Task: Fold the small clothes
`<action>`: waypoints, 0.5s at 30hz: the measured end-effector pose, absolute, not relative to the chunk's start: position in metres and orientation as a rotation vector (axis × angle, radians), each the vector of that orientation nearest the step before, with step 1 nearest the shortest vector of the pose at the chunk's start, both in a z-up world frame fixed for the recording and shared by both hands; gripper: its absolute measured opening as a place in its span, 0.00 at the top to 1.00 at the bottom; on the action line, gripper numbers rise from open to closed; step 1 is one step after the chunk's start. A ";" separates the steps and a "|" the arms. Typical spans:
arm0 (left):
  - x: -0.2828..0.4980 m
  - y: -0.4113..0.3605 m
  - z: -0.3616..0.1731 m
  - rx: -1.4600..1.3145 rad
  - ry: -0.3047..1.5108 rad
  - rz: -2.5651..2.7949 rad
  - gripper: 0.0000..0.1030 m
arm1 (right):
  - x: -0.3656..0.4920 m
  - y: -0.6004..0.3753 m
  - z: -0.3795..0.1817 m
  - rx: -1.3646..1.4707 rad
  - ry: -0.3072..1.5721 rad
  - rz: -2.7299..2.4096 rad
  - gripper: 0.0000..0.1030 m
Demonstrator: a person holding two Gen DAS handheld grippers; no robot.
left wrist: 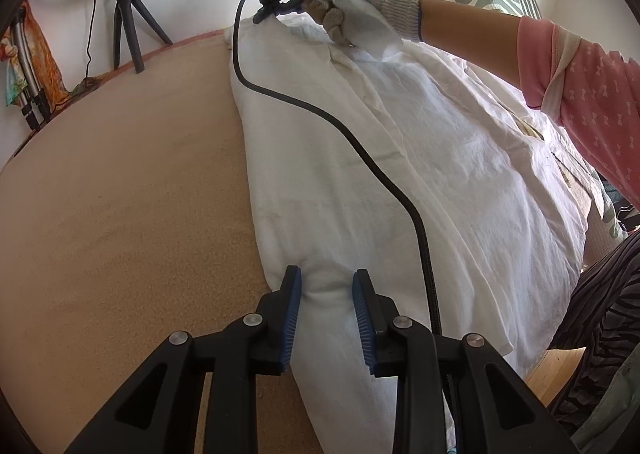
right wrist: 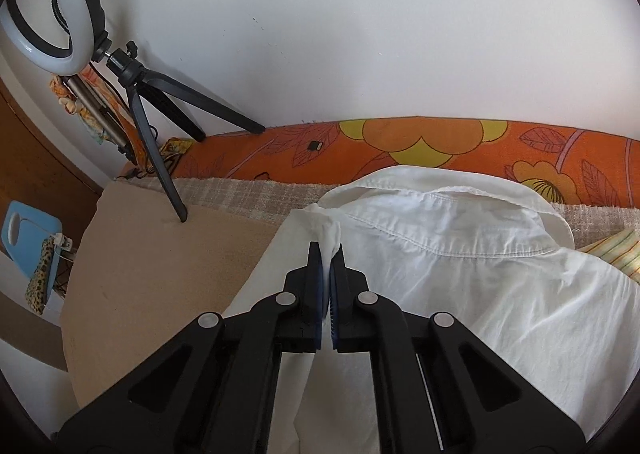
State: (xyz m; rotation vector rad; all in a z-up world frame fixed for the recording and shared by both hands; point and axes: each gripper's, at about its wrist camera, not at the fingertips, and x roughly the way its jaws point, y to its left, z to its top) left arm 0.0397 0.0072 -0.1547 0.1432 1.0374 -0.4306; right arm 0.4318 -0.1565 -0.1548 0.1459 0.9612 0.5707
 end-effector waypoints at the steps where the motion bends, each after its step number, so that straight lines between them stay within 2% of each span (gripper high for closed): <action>1: 0.040 0.008 -0.155 0.139 1.040 -0.431 0.74 | 0.432 -0.157 -0.159 0.134 0.965 0.550 0.97; 6: 0.038 0.007 -0.154 0.135 1.043 -0.432 0.74 | 0.435 -0.161 -0.165 0.165 0.982 0.547 0.96; 8: 0.036 0.007 -0.154 0.138 1.043 -0.429 0.74 | 0.433 -0.172 -0.158 0.225 0.972 0.558 0.84; 11: 0.035 0.008 -0.153 0.127 1.047 -0.428 0.74 | 0.420 -0.187 -0.139 0.278 0.927 0.576 0.73; 15: 0.032 0.018 -0.151 0.035 1.050 -0.408 0.75 | 0.392 -0.205 -0.113 0.294 0.884 0.588 0.72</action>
